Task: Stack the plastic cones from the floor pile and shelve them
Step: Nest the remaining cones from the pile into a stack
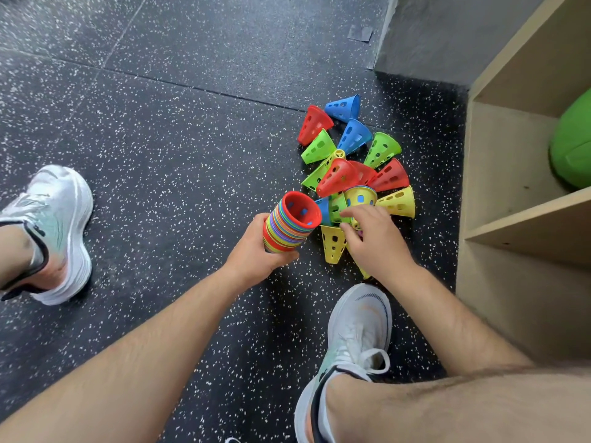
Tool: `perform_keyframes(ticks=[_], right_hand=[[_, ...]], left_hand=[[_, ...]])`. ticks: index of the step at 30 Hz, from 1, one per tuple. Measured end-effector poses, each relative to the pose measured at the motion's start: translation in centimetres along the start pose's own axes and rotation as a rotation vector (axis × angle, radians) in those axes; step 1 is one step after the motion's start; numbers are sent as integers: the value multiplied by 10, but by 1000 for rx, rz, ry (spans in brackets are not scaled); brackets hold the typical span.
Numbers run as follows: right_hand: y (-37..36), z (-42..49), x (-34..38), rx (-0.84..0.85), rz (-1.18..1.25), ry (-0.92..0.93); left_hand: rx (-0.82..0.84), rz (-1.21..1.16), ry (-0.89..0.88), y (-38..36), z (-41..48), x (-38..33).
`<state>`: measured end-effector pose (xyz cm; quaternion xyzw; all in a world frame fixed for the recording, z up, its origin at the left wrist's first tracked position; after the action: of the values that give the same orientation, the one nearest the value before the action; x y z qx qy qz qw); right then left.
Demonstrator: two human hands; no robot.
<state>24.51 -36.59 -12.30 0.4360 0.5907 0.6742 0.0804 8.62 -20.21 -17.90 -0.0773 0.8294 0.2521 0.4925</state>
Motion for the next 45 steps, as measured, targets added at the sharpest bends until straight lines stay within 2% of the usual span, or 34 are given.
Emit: perform_keyframes(ticks=[6, 9, 12, 17, 21, 27, 31, 36, 39, 42, 45], right_hand=[[-27, -1, -4, 56, -217, 23], [-32, -3, -1, 65, -246, 40], [-34, -6, -5, 102, -181, 12], [-15, -4, -2, 167, 130, -33], [8, 2, 4, 191, 226, -62], [46, 11, 5, -22, 423, -83], [62, 10, 25, -203, 517, 27], [65, 4, 41, -285, 499, 120], [67, 3, 40, -324, 543, 100], [56, 6, 46, -242, 549, 94], [23, 0, 56, -6, 418, 66]], left_hand=[[13, 11, 3, -2, -1, -2], [15, 23, 2, -3, -2, -2], [16, 23, 0, -3, -3, -2], [14, -2, 0, -3, -2, -2], [8, -16, 3, -1, -2, -2], [-1, -26, 11, 1, -1, 0], [-1, -24, 15, 0, -1, 1], [5, -5, 12, 1, -2, 2], [5, 30, 16, 1, -2, 4], [8, 27, 14, 0, -2, 3], [22, 18, 8, -2, -2, 1]])
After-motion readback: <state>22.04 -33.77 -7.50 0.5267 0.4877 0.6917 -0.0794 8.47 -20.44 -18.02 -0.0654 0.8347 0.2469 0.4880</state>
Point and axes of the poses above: each hand's wrist, its own z-axis towards the middle knuckle, its own y-axis out of the back of the hand, x = y × z, the point moved 10 cm from there along z, towards the middle knuckle, and after that the axes turned 4 degrees about -z, right-handed, at the moved point
